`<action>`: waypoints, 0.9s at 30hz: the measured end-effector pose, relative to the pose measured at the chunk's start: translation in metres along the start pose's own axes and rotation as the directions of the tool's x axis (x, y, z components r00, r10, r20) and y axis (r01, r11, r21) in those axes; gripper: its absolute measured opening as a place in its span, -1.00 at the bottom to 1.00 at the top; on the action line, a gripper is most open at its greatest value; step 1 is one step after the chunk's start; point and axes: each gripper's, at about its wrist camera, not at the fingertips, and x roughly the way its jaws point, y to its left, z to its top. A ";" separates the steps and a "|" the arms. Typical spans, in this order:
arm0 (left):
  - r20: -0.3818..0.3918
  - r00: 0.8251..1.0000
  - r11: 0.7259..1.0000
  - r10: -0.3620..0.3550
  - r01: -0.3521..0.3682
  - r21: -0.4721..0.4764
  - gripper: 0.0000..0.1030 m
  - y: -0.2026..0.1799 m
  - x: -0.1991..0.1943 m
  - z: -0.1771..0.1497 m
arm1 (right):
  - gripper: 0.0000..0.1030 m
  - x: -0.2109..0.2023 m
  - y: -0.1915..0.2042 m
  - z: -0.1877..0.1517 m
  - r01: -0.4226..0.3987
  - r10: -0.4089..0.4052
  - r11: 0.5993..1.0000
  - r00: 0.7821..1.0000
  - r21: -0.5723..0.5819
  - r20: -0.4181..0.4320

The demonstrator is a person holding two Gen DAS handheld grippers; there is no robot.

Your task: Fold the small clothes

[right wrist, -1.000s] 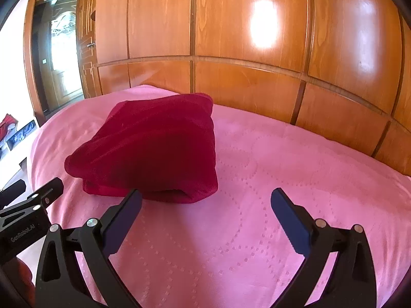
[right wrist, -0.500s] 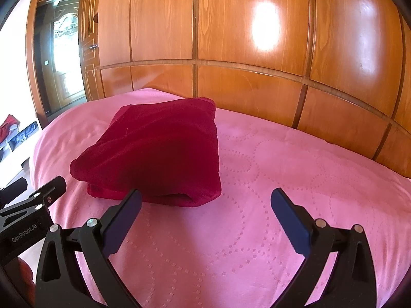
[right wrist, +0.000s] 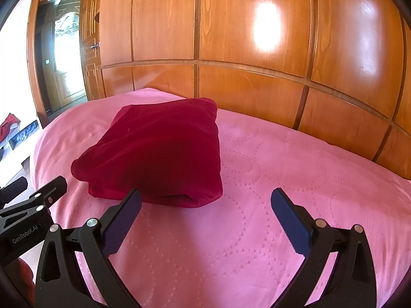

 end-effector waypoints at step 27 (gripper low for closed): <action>-0.006 1.000 1.000 -0.005 0.005 -0.010 0.91 0.005 -0.002 0.001 | 0.95 0.001 0.003 0.000 -0.008 0.008 1.000 1.000 -0.003 -0.008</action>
